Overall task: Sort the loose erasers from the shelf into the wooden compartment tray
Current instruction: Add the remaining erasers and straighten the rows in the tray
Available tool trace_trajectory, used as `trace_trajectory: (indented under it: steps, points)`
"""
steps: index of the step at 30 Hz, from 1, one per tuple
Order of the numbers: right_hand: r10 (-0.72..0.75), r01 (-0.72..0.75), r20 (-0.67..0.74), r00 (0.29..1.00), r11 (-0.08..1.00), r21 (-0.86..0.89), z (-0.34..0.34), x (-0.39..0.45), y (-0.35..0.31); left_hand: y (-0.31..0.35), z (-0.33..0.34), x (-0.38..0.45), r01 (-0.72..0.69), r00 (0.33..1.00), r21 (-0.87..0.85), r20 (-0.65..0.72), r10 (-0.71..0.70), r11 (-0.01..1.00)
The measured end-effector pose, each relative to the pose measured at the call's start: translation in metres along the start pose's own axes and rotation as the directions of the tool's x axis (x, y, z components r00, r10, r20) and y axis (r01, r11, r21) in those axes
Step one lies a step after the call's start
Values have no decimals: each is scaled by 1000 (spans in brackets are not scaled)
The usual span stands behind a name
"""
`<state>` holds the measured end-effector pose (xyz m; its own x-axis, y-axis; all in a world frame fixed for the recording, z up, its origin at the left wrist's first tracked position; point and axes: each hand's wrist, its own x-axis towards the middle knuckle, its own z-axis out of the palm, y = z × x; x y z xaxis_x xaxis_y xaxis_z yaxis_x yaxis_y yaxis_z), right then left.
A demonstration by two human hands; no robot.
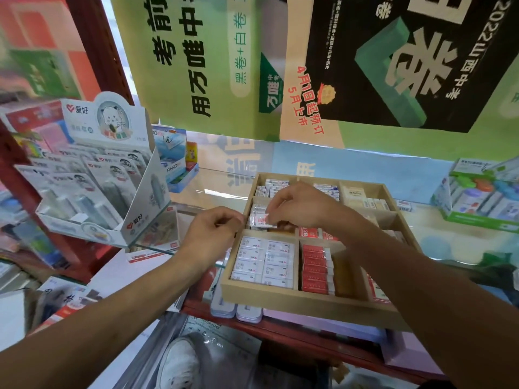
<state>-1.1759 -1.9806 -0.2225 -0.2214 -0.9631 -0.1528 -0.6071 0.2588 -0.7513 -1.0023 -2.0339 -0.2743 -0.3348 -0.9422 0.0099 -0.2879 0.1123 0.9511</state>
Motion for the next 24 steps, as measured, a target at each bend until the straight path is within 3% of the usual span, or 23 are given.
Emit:
trace_trajectory:
  steps: [14, 19, 24]
  points:
    - [13, -13, -2, 1000, 993, -120, 13, 8, -4, -2, 2, -1, -36, 999, 34, 26, 35, 999]
    - [14, -15, -18, 1000, 998, -57, 13, 8, 1, 4, -1, 4, -225, 973, 281, 103, 204, 933]
    - [-13, 13, 0, 1000, 1000, 18, 8, 5, 6, 20, -7, 20, -323, 941, 469, 255, 224, 822]
